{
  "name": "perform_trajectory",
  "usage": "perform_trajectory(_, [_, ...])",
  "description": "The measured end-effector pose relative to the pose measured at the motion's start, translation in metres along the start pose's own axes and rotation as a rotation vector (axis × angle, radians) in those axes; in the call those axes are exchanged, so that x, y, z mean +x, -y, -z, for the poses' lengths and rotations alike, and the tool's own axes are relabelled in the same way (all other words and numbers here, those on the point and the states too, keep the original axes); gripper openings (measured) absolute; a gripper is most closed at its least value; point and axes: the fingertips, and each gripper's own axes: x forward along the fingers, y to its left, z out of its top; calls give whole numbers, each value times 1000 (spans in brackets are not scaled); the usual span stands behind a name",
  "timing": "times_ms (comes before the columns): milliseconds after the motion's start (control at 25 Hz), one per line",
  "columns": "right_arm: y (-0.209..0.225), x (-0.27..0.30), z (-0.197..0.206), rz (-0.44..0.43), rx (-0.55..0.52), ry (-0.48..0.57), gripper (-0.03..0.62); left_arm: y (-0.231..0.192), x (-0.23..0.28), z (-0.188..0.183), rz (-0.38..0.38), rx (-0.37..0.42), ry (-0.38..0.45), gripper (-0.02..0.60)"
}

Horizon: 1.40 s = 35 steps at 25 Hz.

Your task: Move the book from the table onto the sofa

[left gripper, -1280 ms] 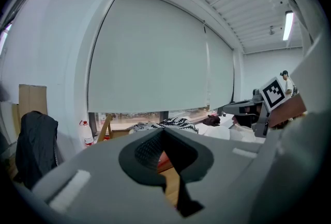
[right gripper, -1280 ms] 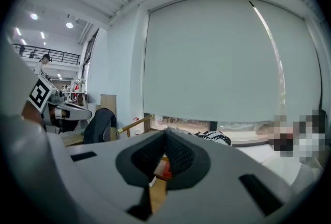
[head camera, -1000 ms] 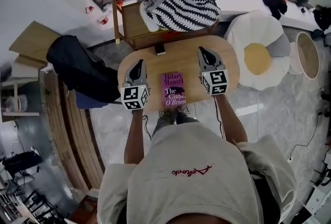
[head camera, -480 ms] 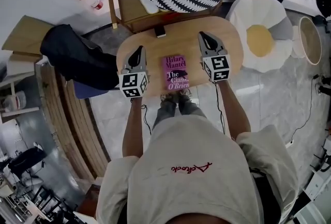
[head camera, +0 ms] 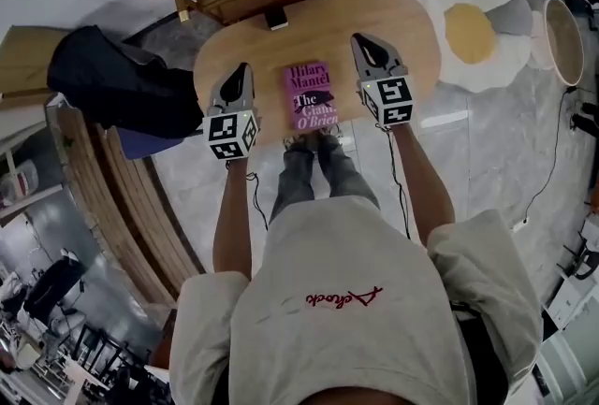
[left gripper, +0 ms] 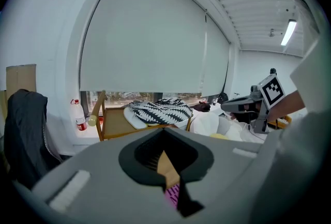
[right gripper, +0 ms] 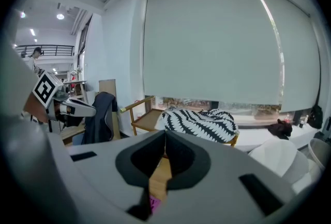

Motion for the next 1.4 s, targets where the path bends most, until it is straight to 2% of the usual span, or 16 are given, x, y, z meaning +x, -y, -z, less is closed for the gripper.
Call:
perform_trajectory(800, [-7, 18, 138, -11, 117, -174, 9, 4, 30, 117, 15, -69, -166, 9])
perform_trajectory(1400, [-38, 23, 221, -85, 150, -286, 9, 22, 44, 199, 35, -142, -269, 9])
